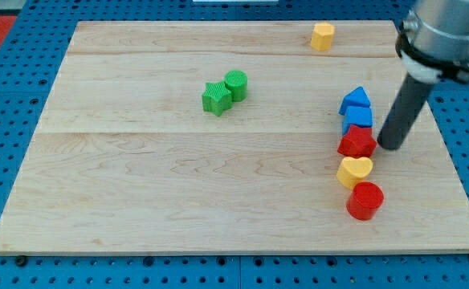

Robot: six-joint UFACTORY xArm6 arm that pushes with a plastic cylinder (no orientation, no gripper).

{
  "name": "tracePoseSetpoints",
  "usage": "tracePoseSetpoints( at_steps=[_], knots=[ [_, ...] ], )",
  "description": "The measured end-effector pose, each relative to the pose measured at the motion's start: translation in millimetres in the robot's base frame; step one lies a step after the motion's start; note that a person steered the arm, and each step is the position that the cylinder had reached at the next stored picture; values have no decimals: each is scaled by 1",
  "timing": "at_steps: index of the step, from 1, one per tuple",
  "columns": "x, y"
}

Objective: Push the yellow heart closer to the yellow hexagon

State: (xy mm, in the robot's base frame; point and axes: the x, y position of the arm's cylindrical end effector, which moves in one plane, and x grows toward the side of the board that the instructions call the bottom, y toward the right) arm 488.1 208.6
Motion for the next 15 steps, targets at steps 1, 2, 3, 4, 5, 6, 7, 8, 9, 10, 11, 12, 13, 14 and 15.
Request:
tracePoseSetpoints(
  at_steps=[1, 2, 3, 4, 5, 6, 7, 8, 9, 10, 11, 12, 13, 14, 15],
  knots=[
    [18, -22],
    [17, -67],
    [22, -72],
    [21, -61],
    [26, -61],
    [34, -61],
    [47, -63],
    [49, -116],
    [66, -148],
    [81, -176],
    [53, -220],
    [19, -244],
    [2, -244],
    [-24, -231],
    [-55, -218]
  ],
)
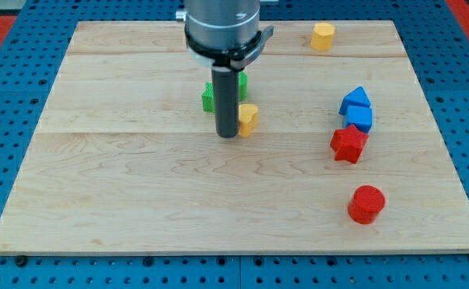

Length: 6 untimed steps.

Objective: Push the yellow heart closer to the yellow hexagon

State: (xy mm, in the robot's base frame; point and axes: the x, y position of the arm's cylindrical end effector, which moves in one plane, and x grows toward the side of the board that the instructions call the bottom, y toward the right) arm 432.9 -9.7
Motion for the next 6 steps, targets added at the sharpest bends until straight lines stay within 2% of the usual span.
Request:
tracePoseSetpoints(
  at_steps=[2, 4, 6],
  knots=[
    [-13, 31],
    [-19, 86],
    [-77, 108]
  ],
)
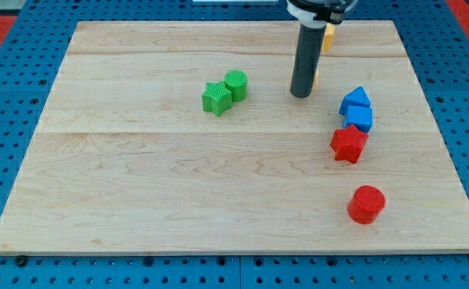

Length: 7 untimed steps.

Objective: Push the yellow heart closer to the yellow hexagon

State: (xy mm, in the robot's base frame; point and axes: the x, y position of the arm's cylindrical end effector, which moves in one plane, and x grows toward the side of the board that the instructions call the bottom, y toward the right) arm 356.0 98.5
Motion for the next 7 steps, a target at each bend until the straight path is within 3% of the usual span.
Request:
tracePoseSetpoints(
  at_steps=[3, 5, 7],
  knots=[
    [-77, 20],
    [-55, 18],
    [-61, 18]
  ],
)
